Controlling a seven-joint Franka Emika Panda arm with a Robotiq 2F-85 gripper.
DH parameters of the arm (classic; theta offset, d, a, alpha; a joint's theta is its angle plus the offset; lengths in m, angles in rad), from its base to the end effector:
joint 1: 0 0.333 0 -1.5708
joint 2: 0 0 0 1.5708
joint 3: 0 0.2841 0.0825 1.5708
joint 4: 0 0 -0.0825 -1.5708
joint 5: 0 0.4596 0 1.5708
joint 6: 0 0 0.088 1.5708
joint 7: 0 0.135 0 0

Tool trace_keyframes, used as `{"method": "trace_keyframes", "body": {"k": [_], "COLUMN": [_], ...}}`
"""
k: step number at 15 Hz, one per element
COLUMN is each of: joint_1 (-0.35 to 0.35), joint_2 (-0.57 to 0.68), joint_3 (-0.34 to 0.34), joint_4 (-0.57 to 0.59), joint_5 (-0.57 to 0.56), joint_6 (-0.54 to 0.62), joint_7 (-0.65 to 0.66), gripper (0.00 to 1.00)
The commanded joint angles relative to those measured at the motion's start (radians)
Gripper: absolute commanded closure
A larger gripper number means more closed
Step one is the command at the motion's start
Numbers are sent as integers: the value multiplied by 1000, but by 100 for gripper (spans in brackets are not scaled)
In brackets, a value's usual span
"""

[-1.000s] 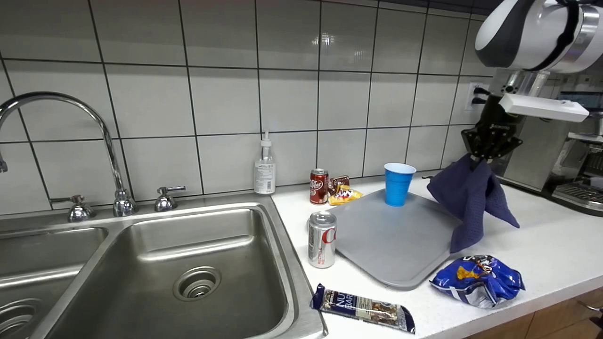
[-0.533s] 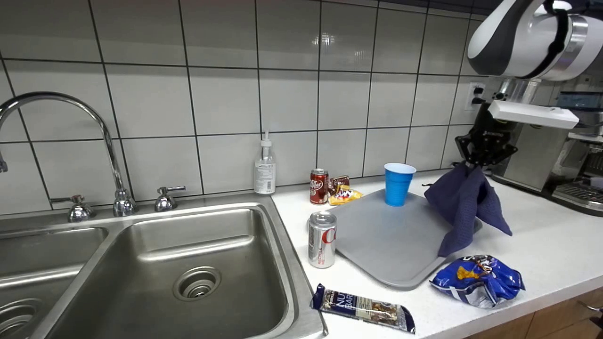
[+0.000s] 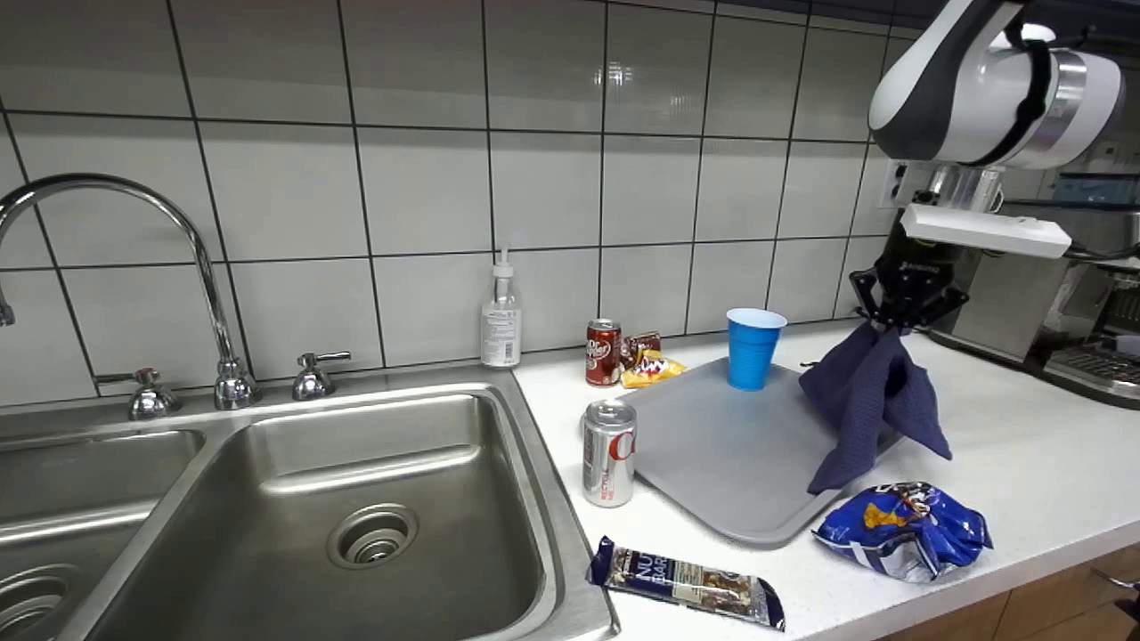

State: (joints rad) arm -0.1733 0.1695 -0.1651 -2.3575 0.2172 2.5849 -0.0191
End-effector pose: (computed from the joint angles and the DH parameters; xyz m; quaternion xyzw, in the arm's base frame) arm 0.5245 -0.1896 0.1428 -0.9678 0.2456 -0.0388 0.0400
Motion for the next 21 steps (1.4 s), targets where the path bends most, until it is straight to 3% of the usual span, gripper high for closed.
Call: {"method": "trace_keyframes", "body": {"k": [1, 21], "joint_1": [6, 31], "joint_2": [26, 131], "joint_3": [8, -4], "joint_4": [34, 72], "joint_5": [-3, -25], "joint_6": [-29, -14], "joint_7": [62, 216], "gripper": [99, 99]}}
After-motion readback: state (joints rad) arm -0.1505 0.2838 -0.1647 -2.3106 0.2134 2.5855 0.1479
